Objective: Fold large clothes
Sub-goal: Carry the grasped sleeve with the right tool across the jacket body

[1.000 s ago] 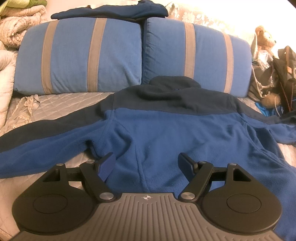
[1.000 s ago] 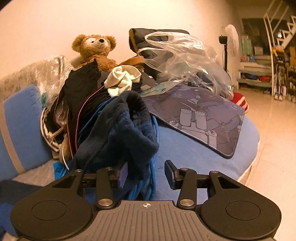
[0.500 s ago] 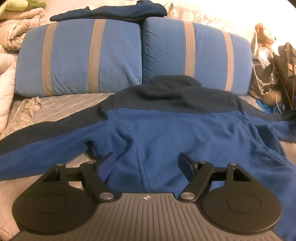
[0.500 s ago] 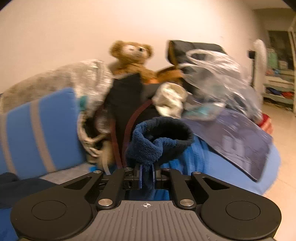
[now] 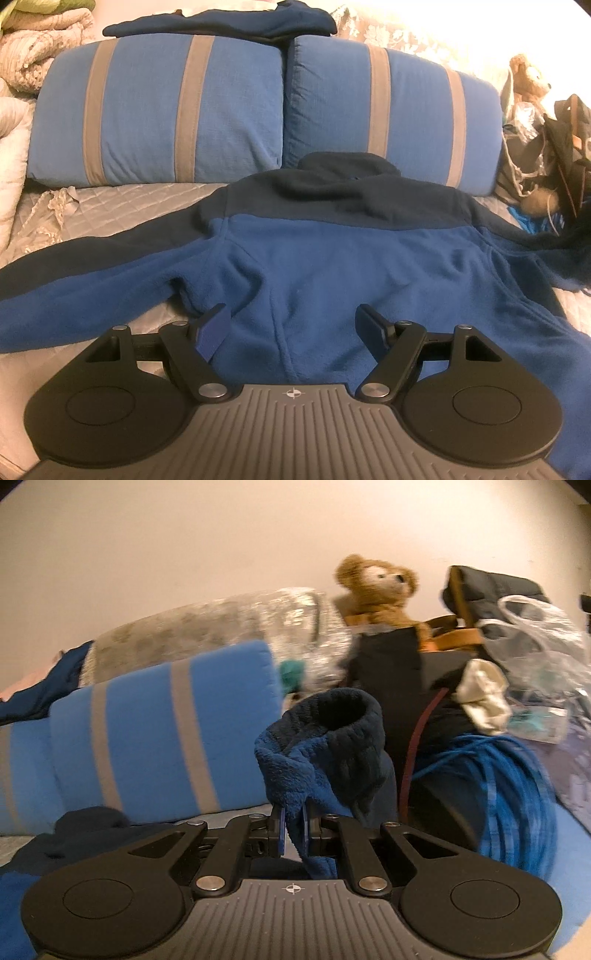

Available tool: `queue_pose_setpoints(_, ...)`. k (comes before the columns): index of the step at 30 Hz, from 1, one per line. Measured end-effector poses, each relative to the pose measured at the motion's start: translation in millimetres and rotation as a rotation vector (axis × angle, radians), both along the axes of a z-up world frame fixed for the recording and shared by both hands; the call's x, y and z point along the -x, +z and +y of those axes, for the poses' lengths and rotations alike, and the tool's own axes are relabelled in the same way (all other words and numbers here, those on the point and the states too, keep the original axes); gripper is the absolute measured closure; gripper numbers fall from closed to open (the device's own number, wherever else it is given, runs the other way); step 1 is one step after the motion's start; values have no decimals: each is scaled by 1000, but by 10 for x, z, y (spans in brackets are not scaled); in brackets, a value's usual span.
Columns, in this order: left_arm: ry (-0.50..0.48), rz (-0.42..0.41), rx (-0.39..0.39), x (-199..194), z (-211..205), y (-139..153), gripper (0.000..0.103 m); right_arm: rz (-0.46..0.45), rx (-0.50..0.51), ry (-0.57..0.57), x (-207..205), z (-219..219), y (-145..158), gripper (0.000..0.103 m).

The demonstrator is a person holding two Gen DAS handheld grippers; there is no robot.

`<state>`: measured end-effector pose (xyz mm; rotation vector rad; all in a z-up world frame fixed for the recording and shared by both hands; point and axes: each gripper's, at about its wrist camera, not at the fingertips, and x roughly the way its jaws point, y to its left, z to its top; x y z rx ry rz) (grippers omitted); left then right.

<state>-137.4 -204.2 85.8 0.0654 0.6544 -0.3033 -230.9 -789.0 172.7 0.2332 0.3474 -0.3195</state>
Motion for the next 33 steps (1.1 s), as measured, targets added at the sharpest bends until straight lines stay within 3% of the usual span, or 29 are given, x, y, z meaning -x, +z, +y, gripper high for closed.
queue_pose_setpoints(8, 9, -2, 0, 10, -20, 0, 29, 25, -15, 125, -402, 577, -89, 92)
queue_pose_setpoints(14, 6, -7, -15, 19, -32, -9, 29, 60, -57, 228, -626, 1142, -369, 93)
queue_pose_setpoints(18, 4, -4, -1, 15, 0, -14, 29, 118, -20, 311, -767, 1592, -590, 93)
queue_pose_setpoints(25, 1, 2, 9, 9, 8, -10, 29, 255, 140, 460, -916, 2180, -909, 91)
queue_pose_setpoints(28, 2, 3, 13, 8, 15, -9, 29, 328, 216, 534, -912, 2322, -1027, 83)
queue_pose_setpoints(30, 1, 6, 12, 3, 13, -11, 29, 348, 270, 588, -856, 2401, -1092, 59)
queue_pose_setpoints(32, 3, 6, 9, 4, 11, -10, 29, 340, 313, 632, -762, 2458, -1136, 47)
queue_pose_setpoints(33, 4, 5, 6, 6, 4, -9, 29, 337, 340, 645, -729, 2487, -1149, 47)
